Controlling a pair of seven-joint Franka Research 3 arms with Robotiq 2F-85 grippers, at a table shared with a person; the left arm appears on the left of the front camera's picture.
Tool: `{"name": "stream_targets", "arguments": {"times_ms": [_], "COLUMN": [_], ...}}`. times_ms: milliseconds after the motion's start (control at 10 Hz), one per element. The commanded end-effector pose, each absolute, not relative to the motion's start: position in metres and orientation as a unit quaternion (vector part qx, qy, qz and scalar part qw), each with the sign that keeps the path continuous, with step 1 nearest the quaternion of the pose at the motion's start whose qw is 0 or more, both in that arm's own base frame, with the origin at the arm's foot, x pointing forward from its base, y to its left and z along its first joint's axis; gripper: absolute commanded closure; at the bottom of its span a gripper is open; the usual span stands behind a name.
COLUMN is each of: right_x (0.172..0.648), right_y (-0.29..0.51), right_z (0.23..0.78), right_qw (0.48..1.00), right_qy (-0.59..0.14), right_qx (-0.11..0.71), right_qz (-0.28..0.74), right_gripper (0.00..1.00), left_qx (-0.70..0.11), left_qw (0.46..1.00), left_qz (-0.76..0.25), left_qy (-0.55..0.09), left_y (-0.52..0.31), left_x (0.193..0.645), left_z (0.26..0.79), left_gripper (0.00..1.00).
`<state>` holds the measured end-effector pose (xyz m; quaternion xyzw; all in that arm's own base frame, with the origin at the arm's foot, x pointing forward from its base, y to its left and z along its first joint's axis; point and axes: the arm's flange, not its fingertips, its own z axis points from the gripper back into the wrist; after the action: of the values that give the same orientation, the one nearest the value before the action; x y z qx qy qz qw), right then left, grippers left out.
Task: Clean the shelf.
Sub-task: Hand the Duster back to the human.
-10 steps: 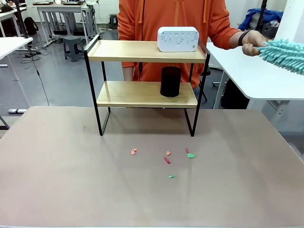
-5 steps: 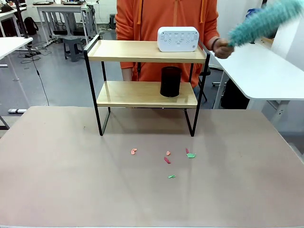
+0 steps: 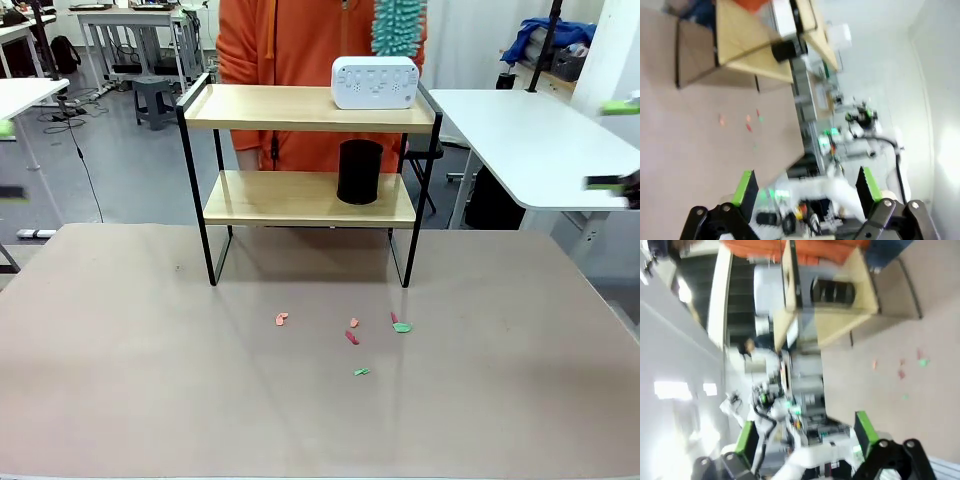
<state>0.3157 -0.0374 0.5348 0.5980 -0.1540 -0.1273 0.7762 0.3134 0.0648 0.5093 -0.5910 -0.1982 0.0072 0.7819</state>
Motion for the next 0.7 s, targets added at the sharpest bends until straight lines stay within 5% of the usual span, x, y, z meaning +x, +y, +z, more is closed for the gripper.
{"name": "stream_targets", "arguments": {"times_ms": [0,200,300,400,600], "right_x": [0.346,0.358,0.335,0.335,0.335], "right_y": [0.015,0.067,0.034,0.034,0.034], "right_z": [0.519,0.506,0.515,0.515,0.515], "right_qw": [0.779,0.782,0.782,0.782,0.782], "right_qy": [-0.109,-0.065,-0.102,-0.102,-0.102], "right_qx": [0.617,0.620,0.613,0.613,0.613], "right_qz": [-0.041,-0.007,-0.045,-0.045,-0.045], "right_gripper": [0.00,0.00,0.00,0.00,0.00], "left_qx": [-0.591,-0.613,-0.602,-0.609,-0.609], "left_qw": [0.801,0.786,0.791,0.789,0.789], "left_qz": [-0.049,-0.037,-0.006,-0.048,-0.048], "left_qy": [-0.089,-0.073,-0.113,-0.065,-0.065], "left_y": [0.022,-0.009,-0.017,-0.010,-0.010], "left_x": [0.325,0.329,0.333,0.335,0.335], "left_z": [0.481,0.464,0.458,0.466,0.466], "left_gripper": [0.00,0.00,0.00,0.00,0.00]}}
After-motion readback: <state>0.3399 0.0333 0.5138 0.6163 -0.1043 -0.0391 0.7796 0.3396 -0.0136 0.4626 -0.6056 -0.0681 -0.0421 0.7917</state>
